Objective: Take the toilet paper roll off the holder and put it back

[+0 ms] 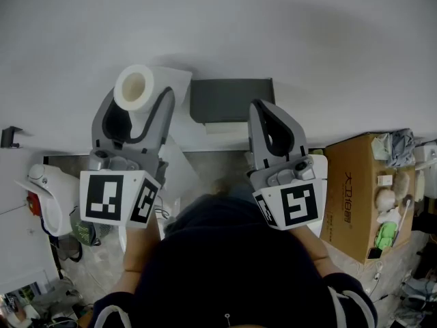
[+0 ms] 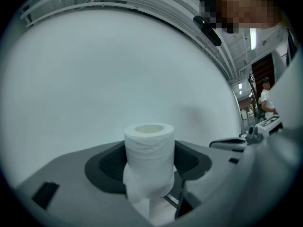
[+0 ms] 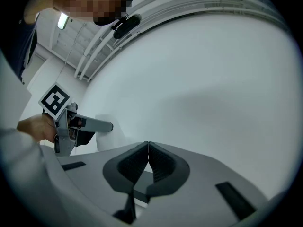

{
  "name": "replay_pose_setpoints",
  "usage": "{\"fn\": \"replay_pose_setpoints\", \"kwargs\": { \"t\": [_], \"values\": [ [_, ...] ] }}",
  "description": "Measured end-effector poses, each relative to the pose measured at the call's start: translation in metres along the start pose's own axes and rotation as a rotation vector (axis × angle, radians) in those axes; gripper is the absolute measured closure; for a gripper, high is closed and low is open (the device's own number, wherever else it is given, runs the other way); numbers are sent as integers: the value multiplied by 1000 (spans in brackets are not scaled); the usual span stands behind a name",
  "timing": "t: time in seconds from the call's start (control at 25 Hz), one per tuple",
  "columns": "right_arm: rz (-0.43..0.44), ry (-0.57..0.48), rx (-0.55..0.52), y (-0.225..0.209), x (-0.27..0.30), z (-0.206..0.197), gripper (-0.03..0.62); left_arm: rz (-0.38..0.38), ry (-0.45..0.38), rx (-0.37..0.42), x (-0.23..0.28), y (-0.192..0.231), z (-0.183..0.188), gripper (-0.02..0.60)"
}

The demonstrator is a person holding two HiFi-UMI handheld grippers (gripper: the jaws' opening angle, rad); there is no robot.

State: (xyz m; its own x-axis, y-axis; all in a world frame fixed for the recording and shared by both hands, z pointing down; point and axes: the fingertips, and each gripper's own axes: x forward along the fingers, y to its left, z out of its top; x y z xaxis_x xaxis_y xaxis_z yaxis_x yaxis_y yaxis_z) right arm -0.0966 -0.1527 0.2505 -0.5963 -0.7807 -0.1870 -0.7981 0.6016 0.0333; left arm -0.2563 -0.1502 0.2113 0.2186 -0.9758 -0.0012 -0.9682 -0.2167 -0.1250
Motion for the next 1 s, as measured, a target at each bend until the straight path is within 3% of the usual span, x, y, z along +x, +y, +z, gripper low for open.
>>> {"fn": "replay_pose_setpoints", "kwargs": {
  "t": [0.4, 1.0],
  "values": [
    [-30, 8, -2, 1, -5, -6, 577, 6, -2, -5, -3, 13, -3, 290],
    [20, 6, -29, -17, 3, 11, 577, 119, -11, -9, -10, 30, 14, 290]
  ]
}}
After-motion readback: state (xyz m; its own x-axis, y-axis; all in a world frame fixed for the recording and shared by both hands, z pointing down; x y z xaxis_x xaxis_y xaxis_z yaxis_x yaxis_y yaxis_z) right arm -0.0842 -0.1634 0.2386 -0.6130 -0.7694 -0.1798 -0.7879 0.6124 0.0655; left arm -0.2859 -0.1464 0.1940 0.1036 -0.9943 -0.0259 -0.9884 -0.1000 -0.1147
